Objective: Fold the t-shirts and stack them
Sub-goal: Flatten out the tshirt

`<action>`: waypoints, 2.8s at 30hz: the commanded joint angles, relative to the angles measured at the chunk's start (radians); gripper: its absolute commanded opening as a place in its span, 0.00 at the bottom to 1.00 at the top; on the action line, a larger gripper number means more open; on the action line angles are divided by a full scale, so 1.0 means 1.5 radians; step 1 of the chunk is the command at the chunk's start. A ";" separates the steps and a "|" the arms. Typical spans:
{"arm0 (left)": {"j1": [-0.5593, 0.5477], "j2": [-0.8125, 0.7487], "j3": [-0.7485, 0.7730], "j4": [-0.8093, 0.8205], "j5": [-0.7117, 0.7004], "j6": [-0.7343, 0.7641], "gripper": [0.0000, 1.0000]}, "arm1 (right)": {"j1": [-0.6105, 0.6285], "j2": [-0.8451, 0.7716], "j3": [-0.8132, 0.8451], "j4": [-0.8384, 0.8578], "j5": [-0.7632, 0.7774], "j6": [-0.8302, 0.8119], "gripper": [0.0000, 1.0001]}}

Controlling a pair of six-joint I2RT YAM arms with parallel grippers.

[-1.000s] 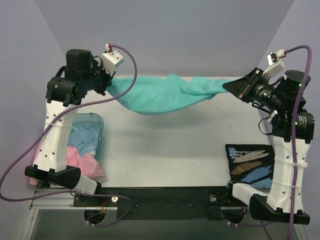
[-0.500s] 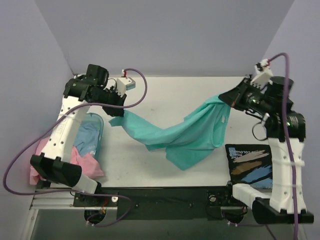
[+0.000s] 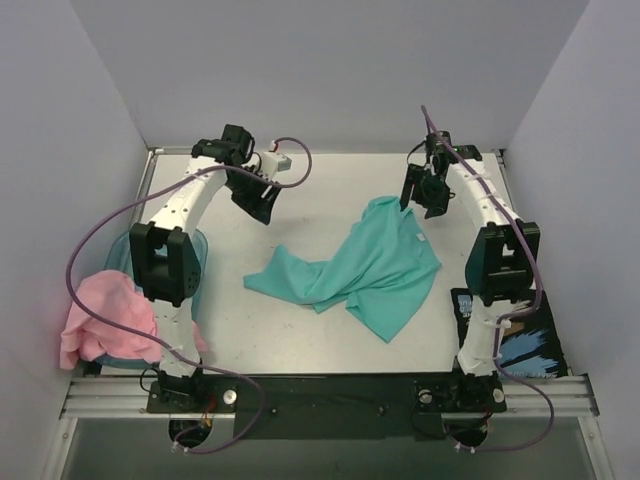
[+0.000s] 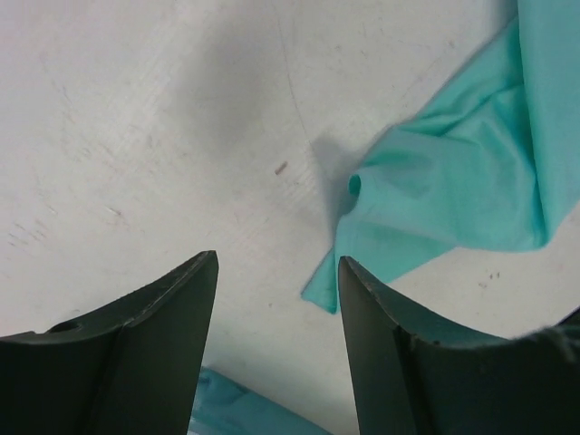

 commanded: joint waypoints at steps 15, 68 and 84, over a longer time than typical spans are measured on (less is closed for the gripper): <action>-0.055 -0.386 -0.667 0.376 -0.125 0.321 0.74 | 0.158 -0.440 -0.687 0.123 0.116 0.171 0.61; 0.132 -0.346 -0.390 0.052 0.130 0.133 0.54 | -0.057 -0.729 -0.468 0.189 -0.193 0.041 0.00; -0.292 -0.446 -0.596 0.123 -0.006 0.256 0.41 | -0.035 -0.510 -0.486 0.199 -0.138 0.024 0.00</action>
